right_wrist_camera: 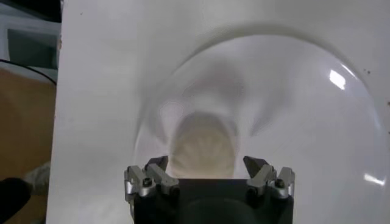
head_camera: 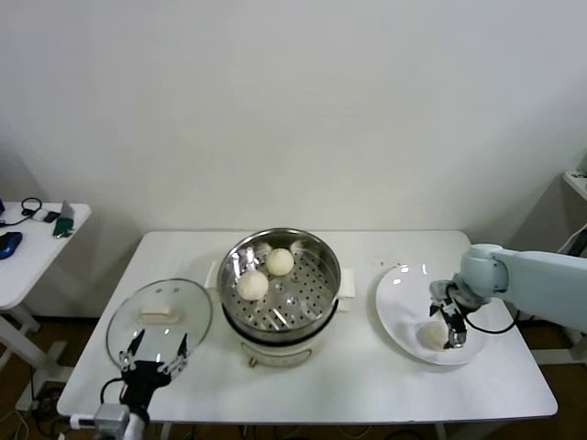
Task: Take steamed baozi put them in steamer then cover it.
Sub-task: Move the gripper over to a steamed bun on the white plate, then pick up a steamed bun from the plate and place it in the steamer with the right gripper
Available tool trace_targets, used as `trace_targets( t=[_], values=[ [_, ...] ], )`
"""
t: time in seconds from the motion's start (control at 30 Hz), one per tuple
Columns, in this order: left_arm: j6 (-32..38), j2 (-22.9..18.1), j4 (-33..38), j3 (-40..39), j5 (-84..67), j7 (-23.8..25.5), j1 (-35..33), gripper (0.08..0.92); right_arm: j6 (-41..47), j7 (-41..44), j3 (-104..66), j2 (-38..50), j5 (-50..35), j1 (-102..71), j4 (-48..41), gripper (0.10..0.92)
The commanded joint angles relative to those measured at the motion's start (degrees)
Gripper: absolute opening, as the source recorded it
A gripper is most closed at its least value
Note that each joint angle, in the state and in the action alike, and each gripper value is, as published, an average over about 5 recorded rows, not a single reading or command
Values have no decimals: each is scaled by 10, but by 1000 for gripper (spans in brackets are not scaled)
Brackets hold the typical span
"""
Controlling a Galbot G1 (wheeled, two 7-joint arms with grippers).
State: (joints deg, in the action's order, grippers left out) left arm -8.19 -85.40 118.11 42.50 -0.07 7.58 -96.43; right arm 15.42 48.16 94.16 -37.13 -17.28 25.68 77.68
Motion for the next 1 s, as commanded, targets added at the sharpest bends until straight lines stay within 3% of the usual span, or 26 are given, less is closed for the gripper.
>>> trace_targets(
  t=[0.03, 0.47, 0.77, 1.0],
  values=[
    [-1, 0, -1, -1, 1, 0, 1, 823, 1, -1, -27, -5, 11, -36, -20, 816],
    [0, 1, 2, 1, 0, 0, -3, 823, -27, 24, -18, -8, 9, 9, -20, 679],
    [0, 5, 7, 5, 2, 0, -6, 823, -200, 86, 89, -73, 28, 281, 5, 653],
    [0, 8, 10, 5, 6, 0, -8, 823, -302, 106, 57, -172, -14, 440, 53, 654]
  ],
)
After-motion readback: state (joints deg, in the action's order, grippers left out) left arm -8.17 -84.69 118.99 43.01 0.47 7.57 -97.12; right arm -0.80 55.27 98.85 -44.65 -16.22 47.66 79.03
